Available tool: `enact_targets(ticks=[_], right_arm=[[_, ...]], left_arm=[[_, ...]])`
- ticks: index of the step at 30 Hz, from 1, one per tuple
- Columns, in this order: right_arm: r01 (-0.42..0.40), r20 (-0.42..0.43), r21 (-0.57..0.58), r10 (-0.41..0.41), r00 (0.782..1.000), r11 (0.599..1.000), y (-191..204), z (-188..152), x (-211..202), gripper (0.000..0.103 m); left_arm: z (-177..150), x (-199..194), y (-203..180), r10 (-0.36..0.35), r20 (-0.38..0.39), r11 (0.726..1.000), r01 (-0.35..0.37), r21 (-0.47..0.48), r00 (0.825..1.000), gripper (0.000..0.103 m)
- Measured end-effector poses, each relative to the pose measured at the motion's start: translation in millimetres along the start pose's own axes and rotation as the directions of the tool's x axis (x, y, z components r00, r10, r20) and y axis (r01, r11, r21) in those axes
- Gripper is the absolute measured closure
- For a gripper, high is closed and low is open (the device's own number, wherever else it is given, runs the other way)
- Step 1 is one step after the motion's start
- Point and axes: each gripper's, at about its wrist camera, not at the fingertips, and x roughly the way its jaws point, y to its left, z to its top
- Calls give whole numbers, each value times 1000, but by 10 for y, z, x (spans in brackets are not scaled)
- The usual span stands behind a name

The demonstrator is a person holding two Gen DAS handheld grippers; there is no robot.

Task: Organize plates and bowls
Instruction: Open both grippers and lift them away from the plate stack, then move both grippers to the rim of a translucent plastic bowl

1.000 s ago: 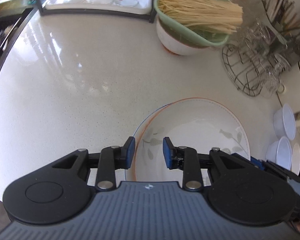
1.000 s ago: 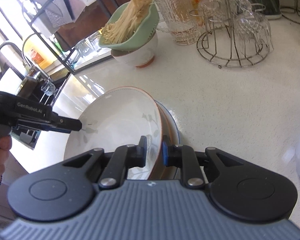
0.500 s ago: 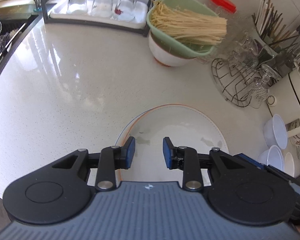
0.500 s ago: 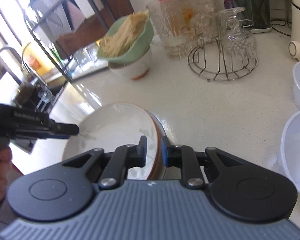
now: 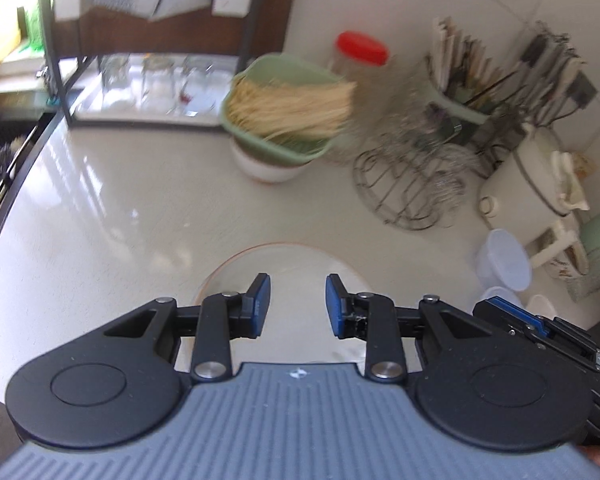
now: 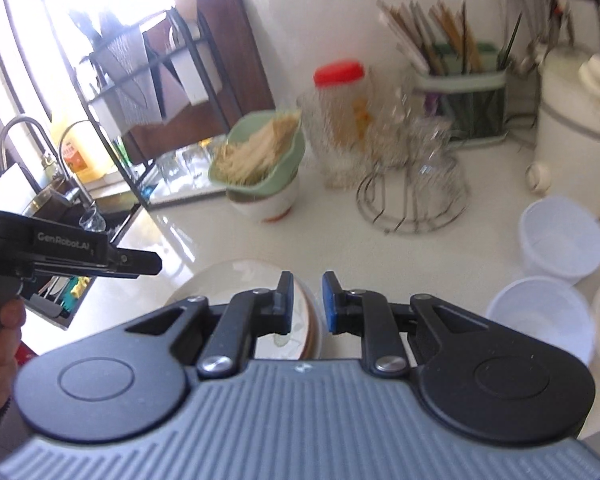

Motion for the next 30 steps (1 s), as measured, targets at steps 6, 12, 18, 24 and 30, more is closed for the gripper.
enact_targets(ticks=[6,12,18,24,30], right_arm=[[37,60,-11,-36,998,999,-32,73,-377,84],[72,87,-19,-70,994,997,-56,53,-597,84],[94,90,-3,-93,992,996,-69,4,-753,84],[129,87,25,-130,988,991,-70,-15,-851,84],[184,87,80,-191,978,980,-107,-60,-874,84]], left_arm=[[-56,-123,-274,-32,37,999,31,24,999,69],[-127,-190,-514,-67,37,996,64,55,997,69],[-166,-271,-680,-83,33,994,80,81,996,69],[-184,-336,-710,-105,21,990,103,99,994,69],[-142,-280,-688,-145,9,983,143,113,989,69]])
